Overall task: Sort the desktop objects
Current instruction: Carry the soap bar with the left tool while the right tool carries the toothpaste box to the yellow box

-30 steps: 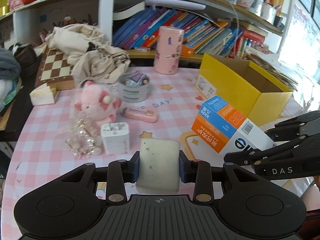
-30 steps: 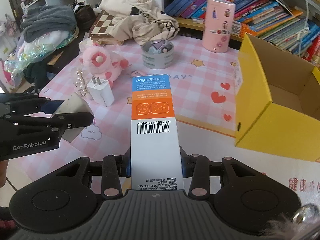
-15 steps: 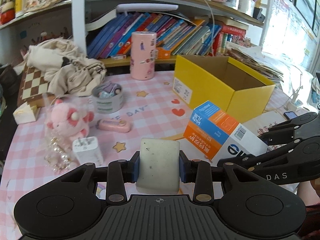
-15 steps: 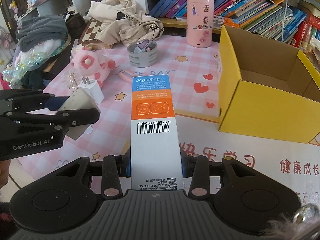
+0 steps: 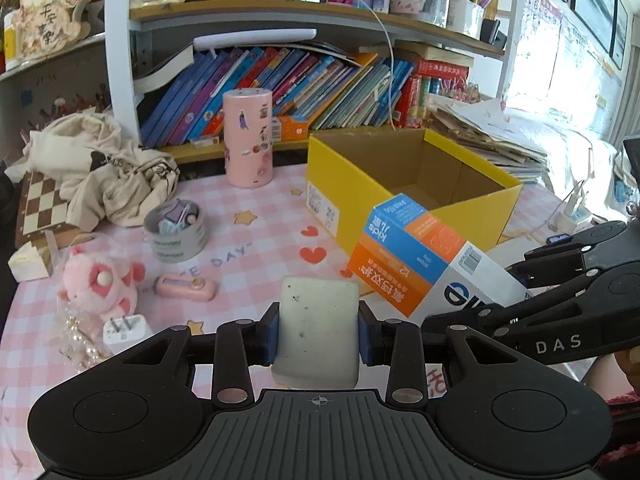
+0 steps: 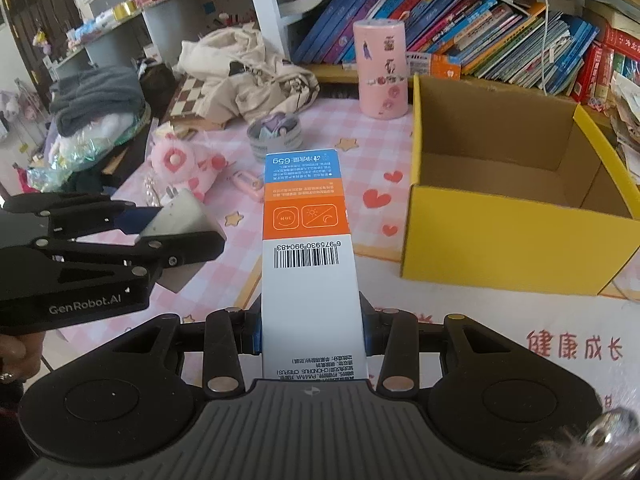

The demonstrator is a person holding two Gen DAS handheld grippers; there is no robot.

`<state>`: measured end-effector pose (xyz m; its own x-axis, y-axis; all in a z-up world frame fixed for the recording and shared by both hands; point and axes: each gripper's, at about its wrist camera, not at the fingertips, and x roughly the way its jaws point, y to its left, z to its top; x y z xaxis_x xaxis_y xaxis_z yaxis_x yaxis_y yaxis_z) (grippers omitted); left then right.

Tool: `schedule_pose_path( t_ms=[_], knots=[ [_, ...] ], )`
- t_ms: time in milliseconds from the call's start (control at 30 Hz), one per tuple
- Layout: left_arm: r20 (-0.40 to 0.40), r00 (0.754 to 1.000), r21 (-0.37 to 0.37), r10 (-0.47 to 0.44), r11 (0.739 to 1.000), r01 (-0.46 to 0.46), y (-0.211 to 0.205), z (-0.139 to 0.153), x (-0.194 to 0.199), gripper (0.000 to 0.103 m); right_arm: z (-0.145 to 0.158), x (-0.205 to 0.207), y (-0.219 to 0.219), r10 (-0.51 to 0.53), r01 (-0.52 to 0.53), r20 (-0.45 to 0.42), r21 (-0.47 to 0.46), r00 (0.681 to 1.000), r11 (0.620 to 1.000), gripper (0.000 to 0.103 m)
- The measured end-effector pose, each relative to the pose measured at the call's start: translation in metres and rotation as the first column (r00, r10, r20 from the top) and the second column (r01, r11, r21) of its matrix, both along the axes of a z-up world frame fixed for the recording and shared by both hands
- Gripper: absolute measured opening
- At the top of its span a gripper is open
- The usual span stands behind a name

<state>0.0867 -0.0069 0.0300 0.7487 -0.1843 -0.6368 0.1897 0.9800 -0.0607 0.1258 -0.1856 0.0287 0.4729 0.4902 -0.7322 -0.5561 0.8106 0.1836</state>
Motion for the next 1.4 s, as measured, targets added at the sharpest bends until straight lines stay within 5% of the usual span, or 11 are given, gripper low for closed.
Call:
schedule_pose_path(
  t_ms=[700,1400],
  knots=[
    [0.105,0.994,-0.002,0.028,1.000,-0.028,-0.087,0.032,0.021,0.035,0.030,0.025,-0.077,0.126,-0.128,0.107,0.020,0.986,0.992,0.038],
    [0.173,0.985,0.029,0.018,0.999,-0.024,-0.160,0.054,0.090,0.035,0.053,0.112,-0.166,0.032,-0.044,0.196,0.057,0.980,0.997,0.038]
  ],
)
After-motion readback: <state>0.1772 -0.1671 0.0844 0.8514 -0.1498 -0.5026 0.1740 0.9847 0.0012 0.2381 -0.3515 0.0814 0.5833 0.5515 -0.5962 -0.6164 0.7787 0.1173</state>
